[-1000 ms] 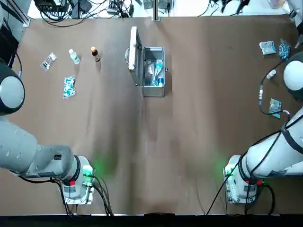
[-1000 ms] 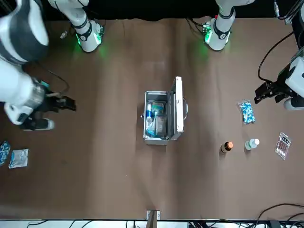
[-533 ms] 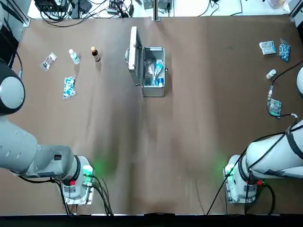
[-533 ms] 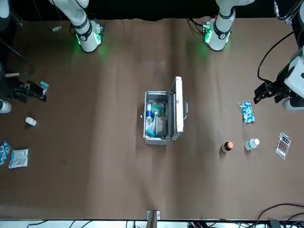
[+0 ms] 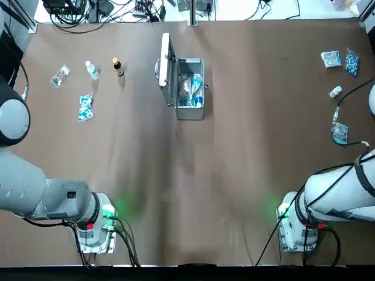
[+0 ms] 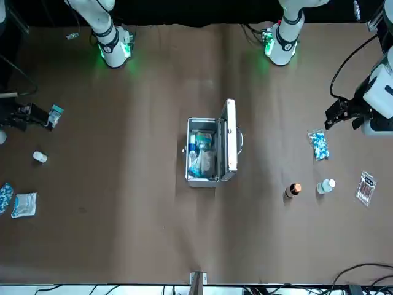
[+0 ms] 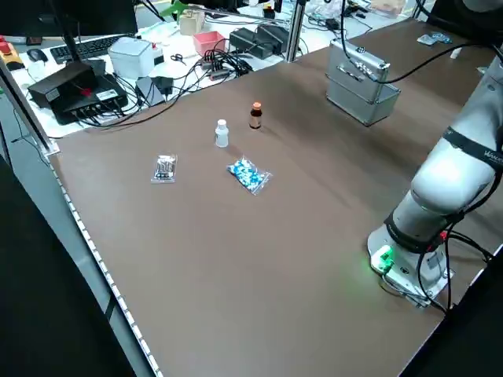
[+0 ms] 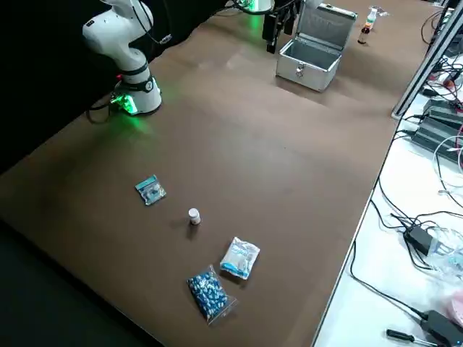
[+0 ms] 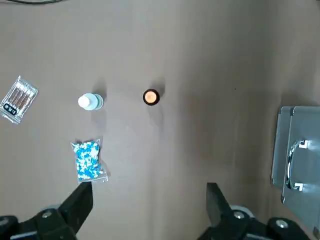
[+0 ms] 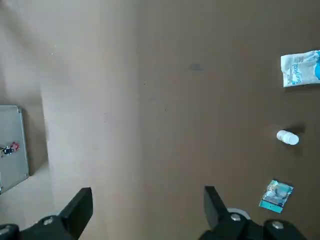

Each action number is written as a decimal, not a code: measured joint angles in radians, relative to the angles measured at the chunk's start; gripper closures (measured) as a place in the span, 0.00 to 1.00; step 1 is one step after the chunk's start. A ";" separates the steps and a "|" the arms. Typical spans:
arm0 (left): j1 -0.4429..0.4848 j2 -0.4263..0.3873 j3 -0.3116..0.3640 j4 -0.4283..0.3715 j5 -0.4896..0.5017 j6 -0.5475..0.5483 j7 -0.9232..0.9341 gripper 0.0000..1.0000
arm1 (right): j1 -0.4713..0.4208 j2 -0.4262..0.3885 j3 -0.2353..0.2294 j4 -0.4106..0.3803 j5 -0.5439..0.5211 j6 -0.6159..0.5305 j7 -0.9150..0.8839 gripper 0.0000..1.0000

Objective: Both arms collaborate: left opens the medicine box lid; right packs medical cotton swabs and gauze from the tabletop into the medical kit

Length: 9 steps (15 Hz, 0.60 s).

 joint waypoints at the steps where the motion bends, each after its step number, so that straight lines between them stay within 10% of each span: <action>1: 0.002 0.000 0.000 0.000 0.000 -0.004 0.000 0.00 | -0.001 -0.004 0.000 0.000 0.000 0.000 -0.001 0.02; 9: 0.005 0.000 0.004 0.005 0.000 -0.018 0.000 0.00 | 0.128 -0.054 -0.116 -0.049 0.000 0.014 -0.001 0.02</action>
